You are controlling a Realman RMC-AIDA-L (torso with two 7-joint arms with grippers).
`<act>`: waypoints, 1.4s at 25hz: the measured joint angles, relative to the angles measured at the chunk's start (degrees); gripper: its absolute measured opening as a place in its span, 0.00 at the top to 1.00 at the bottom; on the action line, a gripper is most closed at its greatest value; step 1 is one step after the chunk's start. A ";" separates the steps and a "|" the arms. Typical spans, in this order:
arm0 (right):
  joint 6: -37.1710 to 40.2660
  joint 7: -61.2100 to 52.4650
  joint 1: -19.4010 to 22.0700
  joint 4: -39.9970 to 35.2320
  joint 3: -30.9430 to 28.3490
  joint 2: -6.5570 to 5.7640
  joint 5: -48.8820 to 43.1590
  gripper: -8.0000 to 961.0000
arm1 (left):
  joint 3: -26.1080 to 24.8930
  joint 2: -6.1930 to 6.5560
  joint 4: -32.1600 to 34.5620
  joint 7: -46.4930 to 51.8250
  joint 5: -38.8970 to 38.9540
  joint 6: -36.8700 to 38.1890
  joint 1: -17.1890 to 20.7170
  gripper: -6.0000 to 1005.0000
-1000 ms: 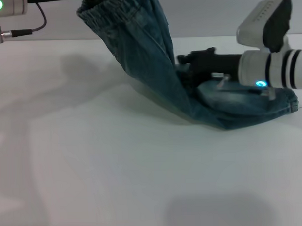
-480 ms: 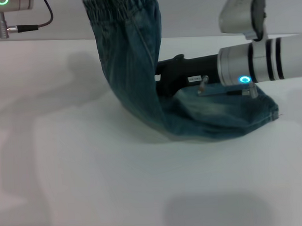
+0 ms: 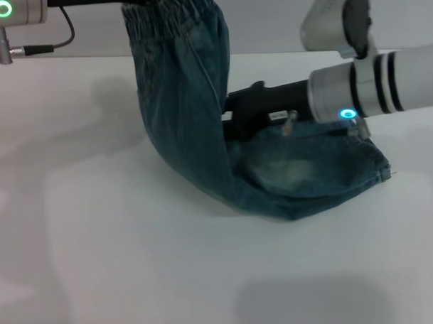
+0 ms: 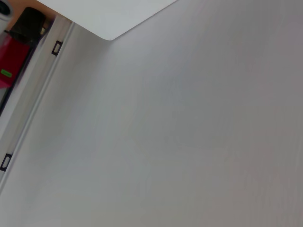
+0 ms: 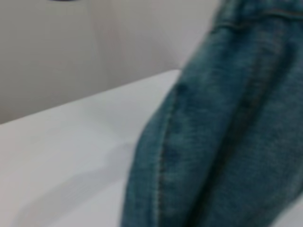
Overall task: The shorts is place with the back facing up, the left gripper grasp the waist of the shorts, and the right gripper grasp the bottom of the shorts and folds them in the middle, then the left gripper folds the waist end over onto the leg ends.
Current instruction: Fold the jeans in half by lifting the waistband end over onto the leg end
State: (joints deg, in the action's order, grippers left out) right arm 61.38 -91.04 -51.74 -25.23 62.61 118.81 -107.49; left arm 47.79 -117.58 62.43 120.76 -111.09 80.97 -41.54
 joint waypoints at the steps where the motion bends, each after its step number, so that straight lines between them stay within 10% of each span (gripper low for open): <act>1: 0.00 0.00 0.00 0.00 0.00 0.00 0.00 0.47 | 0.00 0.00 0.00 0.00 0.00 0.00 0.00 0.97; 12: -9.98 -1.92 12.97 -10.73 -2.95 -0.27 0.25 0.47 | 0.03 -0.23 -0.66 -0.24 0.75 -0.22 0.57 0.97; 35: -20.50 12.25 22.05 -12.77 -12.53 -0.36 26.04 0.47 | 14.85 -0.58 -8.53 -3.44 12.73 -3.20 -1.17 0.97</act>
State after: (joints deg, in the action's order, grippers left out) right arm 40.88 -78.79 -29.69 -38.00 50.08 118.46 -81.45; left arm 62.64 -118.15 53.90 117.32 -98.36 77.77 -42.71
